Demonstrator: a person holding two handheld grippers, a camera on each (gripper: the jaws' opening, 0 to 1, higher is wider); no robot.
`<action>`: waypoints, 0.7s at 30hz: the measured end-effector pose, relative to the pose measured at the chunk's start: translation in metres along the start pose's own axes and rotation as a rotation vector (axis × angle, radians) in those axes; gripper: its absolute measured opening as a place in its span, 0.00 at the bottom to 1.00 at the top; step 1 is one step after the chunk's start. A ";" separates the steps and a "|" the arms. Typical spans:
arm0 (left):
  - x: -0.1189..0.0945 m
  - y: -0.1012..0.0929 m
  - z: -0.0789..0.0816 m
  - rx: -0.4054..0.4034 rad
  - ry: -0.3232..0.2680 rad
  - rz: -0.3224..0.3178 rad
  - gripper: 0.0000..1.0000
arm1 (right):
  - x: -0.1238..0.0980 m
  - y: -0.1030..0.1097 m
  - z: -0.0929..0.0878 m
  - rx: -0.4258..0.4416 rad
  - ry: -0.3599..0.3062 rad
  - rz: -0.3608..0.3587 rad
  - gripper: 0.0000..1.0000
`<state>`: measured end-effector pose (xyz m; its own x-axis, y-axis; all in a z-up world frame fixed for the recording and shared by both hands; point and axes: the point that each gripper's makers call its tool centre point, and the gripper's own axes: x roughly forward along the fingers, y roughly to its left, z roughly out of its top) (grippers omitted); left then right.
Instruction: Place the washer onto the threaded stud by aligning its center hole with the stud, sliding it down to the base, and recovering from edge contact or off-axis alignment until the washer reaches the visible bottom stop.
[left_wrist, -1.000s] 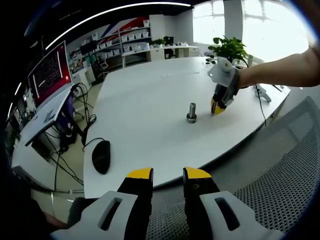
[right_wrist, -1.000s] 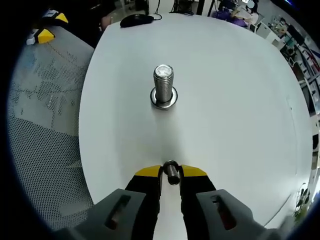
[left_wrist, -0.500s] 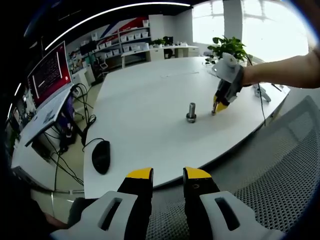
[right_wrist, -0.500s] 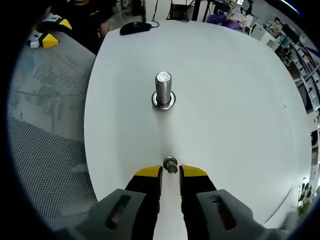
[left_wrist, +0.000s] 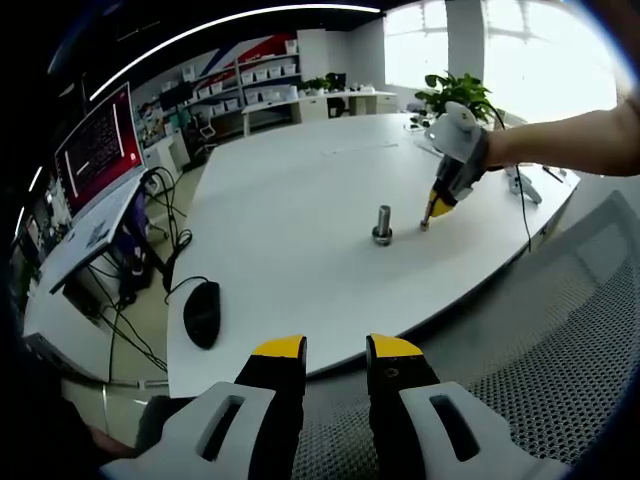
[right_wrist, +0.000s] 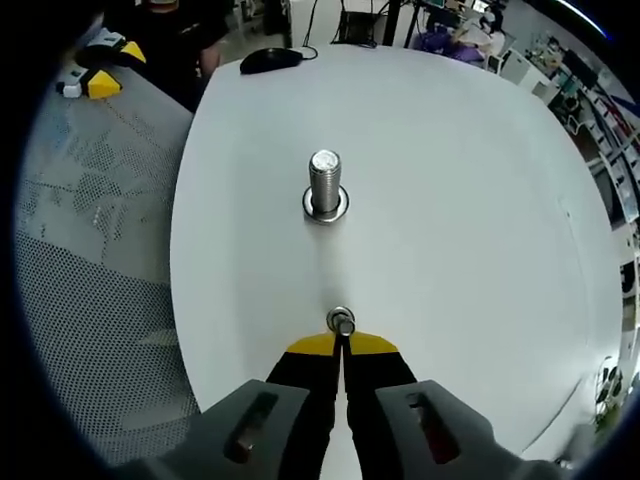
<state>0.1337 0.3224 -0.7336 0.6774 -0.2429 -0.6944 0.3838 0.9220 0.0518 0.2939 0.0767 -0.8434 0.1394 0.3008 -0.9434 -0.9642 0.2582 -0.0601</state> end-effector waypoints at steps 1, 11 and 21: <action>0.000 0.000 0.000 0.000 0.000 0.000 0.22 | 0.000 0.000 0.000 0.001 0.001 0.002 0.04; 0.000 0.000 0.000 0.001 -0.001 -0.001 0.22 | -0.020 0.002 0.003 0.021 -0.034 -0.015 0.04; 0.000 0.000 0.000 0.003 -0.003 -0.001 0.22 | -0.052 0.005 0.011 0.056 -0.096 -0.053 0.15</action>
<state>0.1336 0.3223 -0.7333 0.6787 -0.2451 -0.6923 0.3866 0.9207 0.0530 0.2839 0.0721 -0.7908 0.2138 0.3713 -0.9035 -0.9411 0.3263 -0.0886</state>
